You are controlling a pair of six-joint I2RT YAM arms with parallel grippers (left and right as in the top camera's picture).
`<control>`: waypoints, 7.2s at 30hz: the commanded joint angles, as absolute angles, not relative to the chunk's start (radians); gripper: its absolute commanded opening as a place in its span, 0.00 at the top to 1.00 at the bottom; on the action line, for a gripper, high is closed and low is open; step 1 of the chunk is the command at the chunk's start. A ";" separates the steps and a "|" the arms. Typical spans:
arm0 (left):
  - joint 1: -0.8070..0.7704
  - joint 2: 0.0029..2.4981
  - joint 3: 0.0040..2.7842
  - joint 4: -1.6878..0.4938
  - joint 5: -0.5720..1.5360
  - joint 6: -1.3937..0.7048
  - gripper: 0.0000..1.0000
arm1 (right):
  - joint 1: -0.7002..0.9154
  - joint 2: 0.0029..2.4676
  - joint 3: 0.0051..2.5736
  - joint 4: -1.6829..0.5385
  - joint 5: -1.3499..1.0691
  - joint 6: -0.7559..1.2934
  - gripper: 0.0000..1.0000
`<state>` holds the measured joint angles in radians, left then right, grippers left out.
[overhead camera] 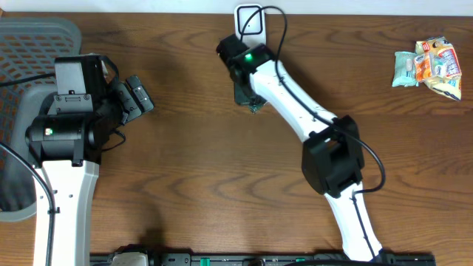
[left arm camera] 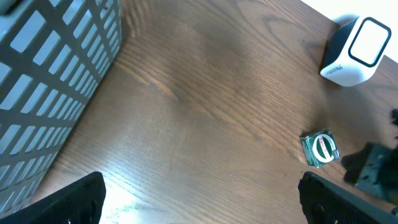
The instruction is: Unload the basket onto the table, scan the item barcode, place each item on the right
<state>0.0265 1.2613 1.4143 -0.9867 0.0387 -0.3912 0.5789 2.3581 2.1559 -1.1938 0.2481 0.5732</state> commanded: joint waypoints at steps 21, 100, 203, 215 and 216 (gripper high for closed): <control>0.033 1.261 1.423 -0.987 0.030 -0.378 0.02 | 0.584 2.464 2.145 -0.897 0.180 0.533 0.99; 0.033 1.261 1.423 -0.987 0.029 -0.378 0.02 | 0.460 2.304 2.144 -1.260 0.055 0.319 0.89; 0.033 1.261 1.423 -0.987 0.030 -0.378 0.02 | 0.346 2.336 2.074 -1.431 0.257 0.265 0.99; 0.033 1.261 1.423 -0.987 0.029 -0.378 0.02 | 0.327 2.244 2.073 -1.264 0.299 0.306 0.62; 0.033 1.261 1.423 -0.987 0.029 -0.378 0.02 | 0.324 2.248 2.073 -1.246 0.295 0.306 0.70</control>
<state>0.0265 1.2613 1.4143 -0.9867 0.0387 -0.3912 0.3328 2.2444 2.0655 -1.2758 0.2878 0.2955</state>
